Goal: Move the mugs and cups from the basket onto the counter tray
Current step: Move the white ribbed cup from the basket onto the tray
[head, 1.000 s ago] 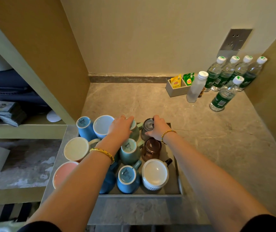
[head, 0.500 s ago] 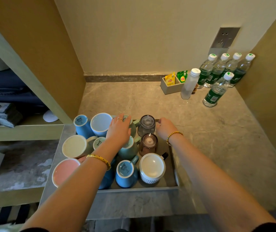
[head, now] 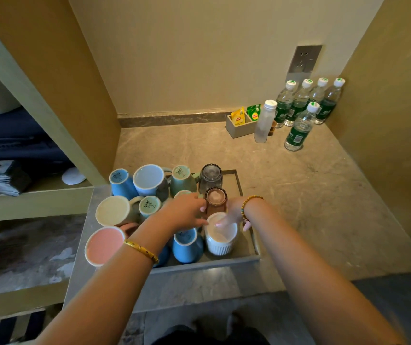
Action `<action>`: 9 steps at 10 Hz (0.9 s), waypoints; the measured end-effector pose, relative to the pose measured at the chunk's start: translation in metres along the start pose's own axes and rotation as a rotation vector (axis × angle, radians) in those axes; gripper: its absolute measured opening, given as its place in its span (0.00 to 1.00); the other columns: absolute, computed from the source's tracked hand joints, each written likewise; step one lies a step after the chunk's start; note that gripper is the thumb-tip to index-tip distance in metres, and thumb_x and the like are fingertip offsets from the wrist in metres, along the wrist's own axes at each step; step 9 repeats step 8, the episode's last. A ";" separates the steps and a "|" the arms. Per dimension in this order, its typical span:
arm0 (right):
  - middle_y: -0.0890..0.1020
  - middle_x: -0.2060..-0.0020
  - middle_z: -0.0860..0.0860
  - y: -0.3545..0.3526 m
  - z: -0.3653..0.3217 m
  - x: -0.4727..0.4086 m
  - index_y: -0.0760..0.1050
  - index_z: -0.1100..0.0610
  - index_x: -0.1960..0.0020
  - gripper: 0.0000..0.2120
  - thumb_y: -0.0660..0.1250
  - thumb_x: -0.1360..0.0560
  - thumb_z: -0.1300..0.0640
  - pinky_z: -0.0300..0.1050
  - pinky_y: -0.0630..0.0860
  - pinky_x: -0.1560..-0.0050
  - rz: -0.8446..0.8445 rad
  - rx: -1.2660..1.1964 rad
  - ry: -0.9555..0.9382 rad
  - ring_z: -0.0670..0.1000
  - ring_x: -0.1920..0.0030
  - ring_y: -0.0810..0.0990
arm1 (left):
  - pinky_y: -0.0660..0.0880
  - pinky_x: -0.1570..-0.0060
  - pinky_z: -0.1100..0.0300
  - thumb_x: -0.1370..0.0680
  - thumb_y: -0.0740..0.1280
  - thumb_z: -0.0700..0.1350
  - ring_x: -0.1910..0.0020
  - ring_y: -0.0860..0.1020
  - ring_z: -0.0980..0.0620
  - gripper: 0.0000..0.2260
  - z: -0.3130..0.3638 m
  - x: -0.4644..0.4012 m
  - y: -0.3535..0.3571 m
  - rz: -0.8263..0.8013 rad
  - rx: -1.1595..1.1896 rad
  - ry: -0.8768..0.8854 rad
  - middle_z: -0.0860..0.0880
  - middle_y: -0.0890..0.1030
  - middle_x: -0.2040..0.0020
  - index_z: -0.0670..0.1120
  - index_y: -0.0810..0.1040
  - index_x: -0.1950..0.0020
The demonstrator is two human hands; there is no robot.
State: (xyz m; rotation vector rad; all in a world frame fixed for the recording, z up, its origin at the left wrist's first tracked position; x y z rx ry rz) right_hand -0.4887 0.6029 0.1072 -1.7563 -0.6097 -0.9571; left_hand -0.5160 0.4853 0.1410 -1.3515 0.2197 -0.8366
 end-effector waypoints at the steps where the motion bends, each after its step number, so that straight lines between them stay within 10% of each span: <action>1: 0.75 0.39 0.59 0.010 -0.003 -0.002 0.66 0.63 0.33 0.29 0.68 0.26 0.48 0.51 0.77 0.41 0.022 -0.038 0.029 0.54 0.52 0.81 | 0.71 0.47 0.54 0.27 0.69 0.56 0.44 0.72 0.47 0.20 -0.004 0.011 0.016 -0.131 -0.017 -0.016 0.46 0.73 0.41 0.47 0.72 0.41; 2: 0.78 0.42 0.59 0.011 -0.004 -0.001 0.66 0.62 0.33 0.27 0.67 0.26 0.49 0.48 0.78 0.50 0.110 -0.019 0.038 0.50 0.66 0.79 | 0.70 0.48 0.55 0.27 0.69 0.55 0.45 0.72 0.47 0.19 -0.005 0.017 0.019 -0.109 0.023 -0.034 0.46 0.73 0.41 0.47 0.72 0.41; 4: 0.74 0.39 0.59 0.015 0.006 0.007 0.67 0.60 0.34 0.26 0.60 0.24 0.43 0.48 0.72 0.46 0.441 -0.050 0.009 0.57 0.42 0.75 | 0.71 0.43 0.51 0.23 0.63 0.55 0.40 0.71 0.45 0.19 -0.011 0.033 0.016 0.079 0.060 -0.107 0.44 0.72 0.39 0.45 0.71 0.36; 9: 0.64 0.30 0.53 0.108 0.033 0.079 0.61 0.53 0.29 0.25 0.62 0.24 0.60 0.50 0.68 0.33 0.983 -0.446 -0.304 0.53 0.30 0.63 | 0.71 0.47 0.59 0.24 0.65 0.37 0.46 0.74 0.48 0.13 -0.012 0.179 0.048 0.765 0.447 -0.293 0.45 0.75 0.44 0.43 0.76 0.39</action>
Point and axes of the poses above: each hand's wrist, its own x-axis away from the middle knuckle, its own y-axis out of the palm, z = x × y, the point moved 8 cm from there along -x, towards the middle knuckle
